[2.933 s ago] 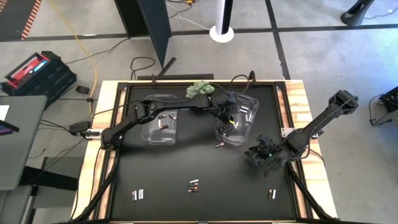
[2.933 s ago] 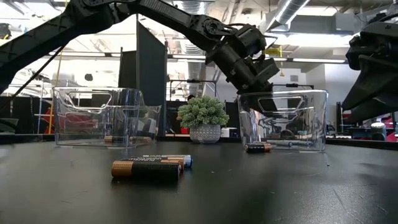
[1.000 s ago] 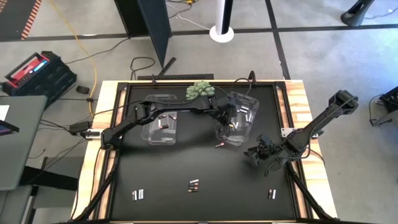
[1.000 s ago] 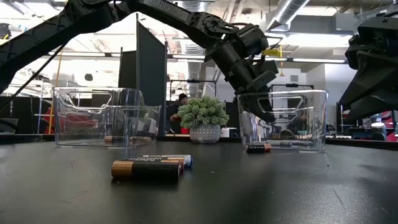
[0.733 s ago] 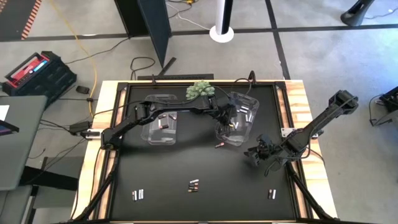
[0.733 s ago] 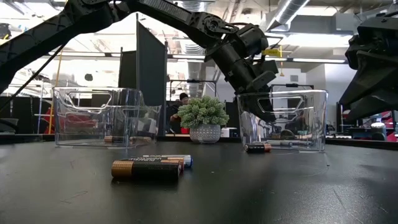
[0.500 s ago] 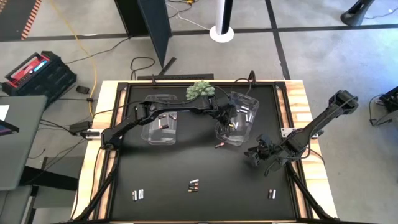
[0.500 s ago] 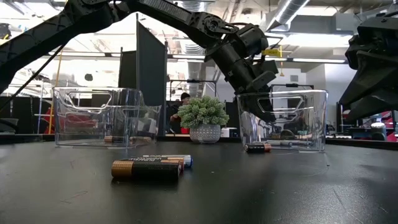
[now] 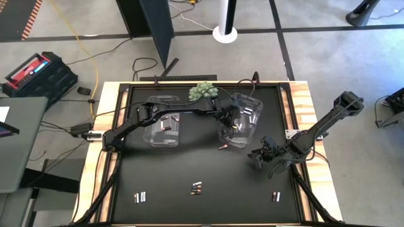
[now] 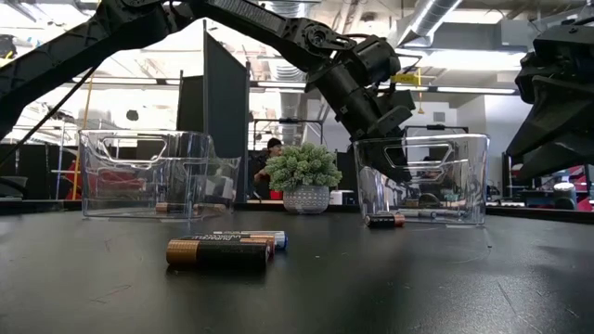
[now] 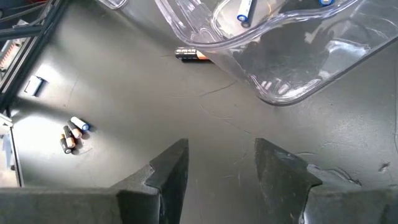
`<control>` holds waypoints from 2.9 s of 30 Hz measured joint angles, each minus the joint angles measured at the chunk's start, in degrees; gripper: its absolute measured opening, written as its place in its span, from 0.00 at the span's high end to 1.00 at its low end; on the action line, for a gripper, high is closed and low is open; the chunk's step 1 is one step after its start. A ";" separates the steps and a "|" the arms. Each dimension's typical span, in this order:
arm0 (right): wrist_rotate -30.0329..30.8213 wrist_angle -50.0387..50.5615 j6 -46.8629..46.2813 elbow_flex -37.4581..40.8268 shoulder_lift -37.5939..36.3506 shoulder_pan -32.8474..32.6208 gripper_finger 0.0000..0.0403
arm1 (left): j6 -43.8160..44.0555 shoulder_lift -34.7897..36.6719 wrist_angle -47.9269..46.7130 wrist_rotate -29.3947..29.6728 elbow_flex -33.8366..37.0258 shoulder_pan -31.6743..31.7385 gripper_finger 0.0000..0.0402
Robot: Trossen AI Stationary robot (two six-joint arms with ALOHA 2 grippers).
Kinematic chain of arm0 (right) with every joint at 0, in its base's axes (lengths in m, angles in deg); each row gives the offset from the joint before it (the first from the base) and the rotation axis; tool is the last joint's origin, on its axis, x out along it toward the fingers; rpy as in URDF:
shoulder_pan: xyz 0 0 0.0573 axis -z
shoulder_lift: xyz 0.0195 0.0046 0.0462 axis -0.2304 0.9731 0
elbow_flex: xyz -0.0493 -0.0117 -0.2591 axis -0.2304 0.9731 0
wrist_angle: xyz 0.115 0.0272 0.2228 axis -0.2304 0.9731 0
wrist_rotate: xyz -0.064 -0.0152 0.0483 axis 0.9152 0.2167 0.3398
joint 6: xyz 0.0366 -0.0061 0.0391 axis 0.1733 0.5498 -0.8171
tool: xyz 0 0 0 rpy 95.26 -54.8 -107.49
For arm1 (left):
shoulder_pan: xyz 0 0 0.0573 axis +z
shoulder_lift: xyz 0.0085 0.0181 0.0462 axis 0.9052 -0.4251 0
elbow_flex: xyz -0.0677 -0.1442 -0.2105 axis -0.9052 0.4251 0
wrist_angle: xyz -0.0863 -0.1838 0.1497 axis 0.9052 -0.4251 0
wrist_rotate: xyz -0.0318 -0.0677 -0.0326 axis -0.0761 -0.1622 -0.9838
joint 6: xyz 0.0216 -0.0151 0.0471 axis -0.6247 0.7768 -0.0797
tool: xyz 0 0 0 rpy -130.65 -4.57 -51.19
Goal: Sort batteries
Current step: Put the white-blue battery into the right transparent bin
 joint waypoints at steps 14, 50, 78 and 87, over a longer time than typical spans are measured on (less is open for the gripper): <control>0.02 0.05 0.83 0.02 0.00 0.00 0.50 | 5.47 8.70 -9.42 0.42 0.03 1.14 0.63; -0.26 1.86 2.73 0.02 0.00 -9.97 0.50 | 114.22 50.61 -26.13 43.86 50.85 -47.07 0.77; -0.24 3.76 2.60 0.02 0.05 -12.59 0.50 | 139.38 31.01 -20.52 16.17 50.67 -65.81 0.77; -0.24 3.80 2.60 0.02 0.05 -12.59 0.50 | 139.57 30.29 -20.52 16.02 49.98 -66.18 0.77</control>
